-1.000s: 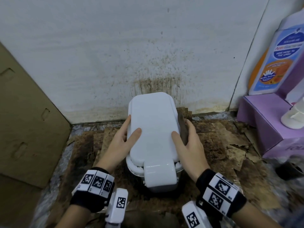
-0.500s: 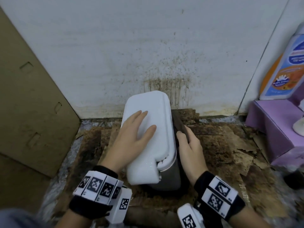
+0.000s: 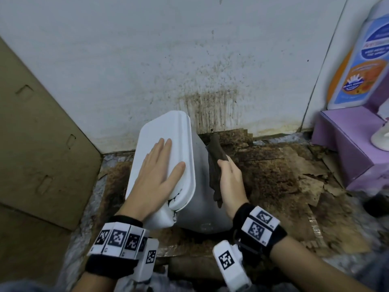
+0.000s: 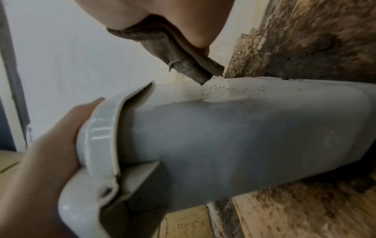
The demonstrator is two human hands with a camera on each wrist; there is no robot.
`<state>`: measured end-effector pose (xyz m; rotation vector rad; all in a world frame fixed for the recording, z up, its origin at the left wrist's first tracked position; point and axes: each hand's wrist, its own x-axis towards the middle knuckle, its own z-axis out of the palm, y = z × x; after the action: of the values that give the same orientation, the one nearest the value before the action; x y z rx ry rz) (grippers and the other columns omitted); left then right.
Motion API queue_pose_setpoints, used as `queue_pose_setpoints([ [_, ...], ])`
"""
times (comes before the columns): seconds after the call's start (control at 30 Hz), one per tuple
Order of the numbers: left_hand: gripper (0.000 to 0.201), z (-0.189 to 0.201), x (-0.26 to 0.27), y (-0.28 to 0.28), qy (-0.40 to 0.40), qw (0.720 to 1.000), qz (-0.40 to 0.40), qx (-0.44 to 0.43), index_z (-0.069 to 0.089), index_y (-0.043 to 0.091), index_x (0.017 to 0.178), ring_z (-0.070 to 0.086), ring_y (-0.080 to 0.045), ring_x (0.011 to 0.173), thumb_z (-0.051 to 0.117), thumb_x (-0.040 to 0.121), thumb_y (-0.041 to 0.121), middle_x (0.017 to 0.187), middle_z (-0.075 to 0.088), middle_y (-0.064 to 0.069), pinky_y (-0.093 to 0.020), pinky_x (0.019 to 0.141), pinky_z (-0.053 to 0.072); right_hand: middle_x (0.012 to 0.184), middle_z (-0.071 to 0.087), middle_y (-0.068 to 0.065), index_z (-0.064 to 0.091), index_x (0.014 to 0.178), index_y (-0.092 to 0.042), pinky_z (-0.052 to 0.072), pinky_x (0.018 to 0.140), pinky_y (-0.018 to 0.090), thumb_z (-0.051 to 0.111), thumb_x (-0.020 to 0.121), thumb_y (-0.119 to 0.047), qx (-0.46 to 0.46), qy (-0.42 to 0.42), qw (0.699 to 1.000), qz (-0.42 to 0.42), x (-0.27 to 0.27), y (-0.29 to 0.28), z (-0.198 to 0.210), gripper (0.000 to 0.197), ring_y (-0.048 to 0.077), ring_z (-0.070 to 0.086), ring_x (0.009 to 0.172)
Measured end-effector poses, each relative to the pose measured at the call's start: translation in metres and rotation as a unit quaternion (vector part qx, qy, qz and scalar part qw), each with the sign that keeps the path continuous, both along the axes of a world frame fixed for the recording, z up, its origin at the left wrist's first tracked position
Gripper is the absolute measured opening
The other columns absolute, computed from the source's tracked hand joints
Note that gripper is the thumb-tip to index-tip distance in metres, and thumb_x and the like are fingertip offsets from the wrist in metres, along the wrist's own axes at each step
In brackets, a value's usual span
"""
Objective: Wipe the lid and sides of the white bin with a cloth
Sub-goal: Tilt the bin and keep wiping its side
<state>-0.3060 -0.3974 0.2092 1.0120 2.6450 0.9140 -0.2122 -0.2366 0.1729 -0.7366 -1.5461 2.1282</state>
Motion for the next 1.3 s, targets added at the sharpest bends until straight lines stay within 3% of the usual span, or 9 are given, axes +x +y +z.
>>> queue_pose_setpoints([
  [0.07, 0.079, 0.001, -0.002, -0.001, 0.001, 1.000, 0.009, 0.007, 0.009, 0.033, 0.164, -0.004, 0.004, 0.154, 0.034, 0.097, 0.067, 0.170, 0.000, 0.018, -0.036, 0.128, 0.005, 0.129, 0.068, -0.012, 0.060, 0.136, -0.037, 0.047, 0.107, 0.039, 0.039, 0.102, -0.033, 0.033, 0.015, 0.999, 0.011, 0.001, -0.011, -0.004, 0.040, 0.010, 0.061, 0.122],
  [0.2, 0.078, 0.003, -0.004, 0.002, 0.008, 1.000, 0.025, 0.005, 0.014, 0.029, 0.163, 0.004, -0.003, 0.154, 0.034, 0.094, 0.061, 0.170, 0.007, 0.012, -0.036, 0.127, 0.010, 0.146, 0.052, -0.023, 0.045, 0.148, -0.042, 0.035, 0.119, 0.036, 0.036, 0.106, -0.035, 0.078, 0.044, 0.994, 0.062, -0.001, -0.039, -0.009, 0.044, -0.005, 0.046, 0.134],
  [0.33, 0.082, -0.002, -0.006, 0.004, 0.036, 0.999, 0.036, 0.019, 0.020, 0.023, 0.161, 0.010, -0.008, 0.154, 0.028, 0.092, 0.067, 0.167, 0.017, 0.004, -0.039, 0.127, 0.013, 0.163, 0.022, -0.028, 0.020, 0.156, -0.049, 0.015, 0.126, 0.041, 0.025, 0.103, -0.052, 0.159, 0.048, 0.982, 0.086, -0.006, -0.061, -0.018, 0.054, -0.007, 0.016, 0.150],
  [0.43, 0.082, -0.005, -0.009, -0.001, 0.028, 0.998, 0.047, 0.032, 0.021, 0.022, 0.161, 0.011, -0.006, 0.153, 0.028, 0.093, 0.068, 0.167, 0.019, 0.005, -0.038, 0.127, 0.012, 0.165, 0.013, -0.026, 0.015, 0.158, -0.043, 0.008, 0.127, 0.042, 0.013, 0.098, -0.061, 0.178, 0.022, 0.979, 0.093, -0.011, -0.066, -0.025, 0.063, -0.010, 0.007, 0.150],
  [0.6, 0.078, -0.006, -0.014, -0.010, -0.013, 0.998, 0.058, 0.029, 0.012, 0.029, 0.163, 0.000, 0.003, 0.153, 0.029, 0.096, 0.065, 0.170, 0.006, 0.013, -0.031, 0.126, 0.003, 0.166, 0.014, -0.023, 0.013, 0.147, -0.057, 0.009, 0.128, 0.038, 0.009, 0.100, -0.055, 0.195, 0.021, 0.975, 0.101, -0.015, -0.072, -0.031, 0.047, -0.010, 0.007, 0.150],
  [0.7, 0.072, -0.005, -0.014, -0.013, -0.030, 0.998, 0.054, 0.012, 0.005, 0.032, 0.163, -0.006, 0.004, 0.154, 0.031, 0.102, 0.062, 0.171, -0.004, 0.016, -0.028, 0.126, -0.002, 0.165, 0.023, -0.018, 0.025, 0.154, -0.042, 0.014, 0.127, 0.037, 0.013, 0.099, -0.051, 0.249, 0.015, 0.966, 0.066, -0.019, -0.071, -0.041, 0.057, -0.004, 0.014, 0.151],
  [0.87, 0.072, -0.006, -0.016, -0.013, -0.022, 0.999, 0.044, -0.002, 0.000, 0.032, 0.162, -0.008, 0.002, 0.155, 0.029, 0.102, 0.060, 0.171, -0.007, 0.014, -0.031, 0.127, -0.003, 0.167, 0.018, -0.015, 0.020, 0.160, -0.031, 0.010, 0.126, 0.034, 0.011, 0.102, -0.047, 0.336, -0.006, 0.941, 0.041, -0.024, -0.071, -0.057, 0.060, -0.004, 0.009, 0.152],
  [1.13, 0.064, -0.004, -0.016, -0.018, -0.041, 0.998, 0.049, -0.001, 0.000, 0.032, 0.162, -0.009, 0.007, 0.153, 0.033, 0.109, 0.045, 0.170, -0.009, 0.016, -0.019, 0.120, -0.007, 0.167, 0.017, -0.015, 0.020, 0.161, -0.027, 0.013, 0.126, 0.031, 0.015, 0.104, -0.046, 0.328, 0.001, 0.943, 0.062, -0.020, -0.054, -0.097, 0.060, -0.002, 0.010, 0.153],
  [1.3, 0.064, -0.003, -0.016, -0.022, -0.048, 0.998, 0.044, 0.010, 0.001, 0.033, 0.162, -0.008, 0.006, 0.153, 0.034, 0.109, 0.046, 0.170, -0.007, 0.018, -0.025, 0.124, -0.005, 0.166, 0.018, -0.019, 0.022, 0.159, -0.033, 0.015, 0.127, 0.036, 0.013, 0.102, -0.050, 0.283, -0.079, 0.955, 0.044, -0.002, -0.031, -0.153, 0.060, -0.004, 0.012, 0.152],
])
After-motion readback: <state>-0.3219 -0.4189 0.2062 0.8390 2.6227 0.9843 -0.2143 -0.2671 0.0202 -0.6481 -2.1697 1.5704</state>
